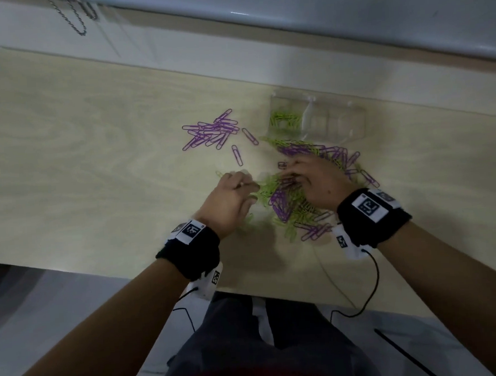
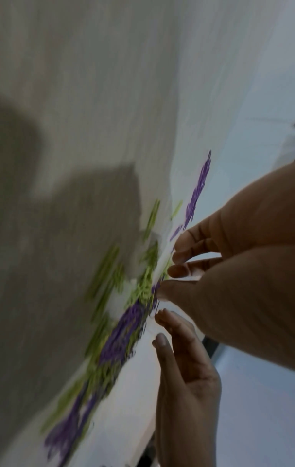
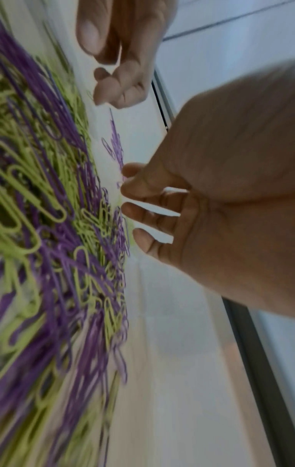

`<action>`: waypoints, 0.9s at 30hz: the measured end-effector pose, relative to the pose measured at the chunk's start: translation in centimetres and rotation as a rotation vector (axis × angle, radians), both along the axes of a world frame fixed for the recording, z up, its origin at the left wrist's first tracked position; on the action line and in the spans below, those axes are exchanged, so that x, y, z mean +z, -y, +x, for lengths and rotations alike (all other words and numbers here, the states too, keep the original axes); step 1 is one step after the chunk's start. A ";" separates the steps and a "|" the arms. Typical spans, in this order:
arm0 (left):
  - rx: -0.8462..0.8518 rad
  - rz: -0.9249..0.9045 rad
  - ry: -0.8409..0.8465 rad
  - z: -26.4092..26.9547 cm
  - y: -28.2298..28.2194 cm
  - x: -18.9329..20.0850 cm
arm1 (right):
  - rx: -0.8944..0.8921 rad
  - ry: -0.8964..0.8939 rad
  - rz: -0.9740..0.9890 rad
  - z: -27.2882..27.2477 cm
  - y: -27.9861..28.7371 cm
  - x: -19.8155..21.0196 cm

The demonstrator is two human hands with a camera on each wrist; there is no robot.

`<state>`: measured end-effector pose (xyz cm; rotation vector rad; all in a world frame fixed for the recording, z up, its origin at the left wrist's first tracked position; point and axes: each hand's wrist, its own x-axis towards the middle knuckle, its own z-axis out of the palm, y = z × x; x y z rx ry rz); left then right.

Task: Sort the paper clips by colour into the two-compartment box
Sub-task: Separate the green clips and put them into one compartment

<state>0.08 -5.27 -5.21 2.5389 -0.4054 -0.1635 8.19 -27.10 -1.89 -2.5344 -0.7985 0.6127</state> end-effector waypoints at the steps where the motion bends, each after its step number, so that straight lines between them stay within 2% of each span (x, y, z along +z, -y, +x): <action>1: 0.013 -0.037 -0.011 -0.1 0.8 0.4 | -0.045 0.037 0.029 -0.2 0.5 0.1; 4: 0.007 -0.083 -0.065 0.2 3.4 1.0 | -0.058 0.100 0.021 -1.1 0.2 -0.1; 7: 0.022 -0.029 -0.168 1.1 4.7 0.7 | -0.047 0.038 -0.077 -1.7 -1.2 -0.2; 10: 0.099 0.032 -0.231 1.7 4.0 0.5 | -0.108 -0.023 -0.167 -2.3 -1.2 -0.7; 14: 0.129 0.049 -0.237 1.8 2.8 0.7 | -0.230 -0.062 -0.103 -3.3 -0.6 -1.4; 21: 0.062 0.157 -0.178 2.1 2.8 0.8 | -0.210 0.013 -0.163 -4.6 -1.4 -0.9; 24: 0.051 0.076 -0.151 2.0 2.2 0.3 | -0.125 0.012 -0.190 -4.9 -1.5 -0.7; 27: 0.133 -0.250 -0.181 2.0 1.5 0.8 | -0.080 0.036 -0.193 -4.9 -2.0 -0.7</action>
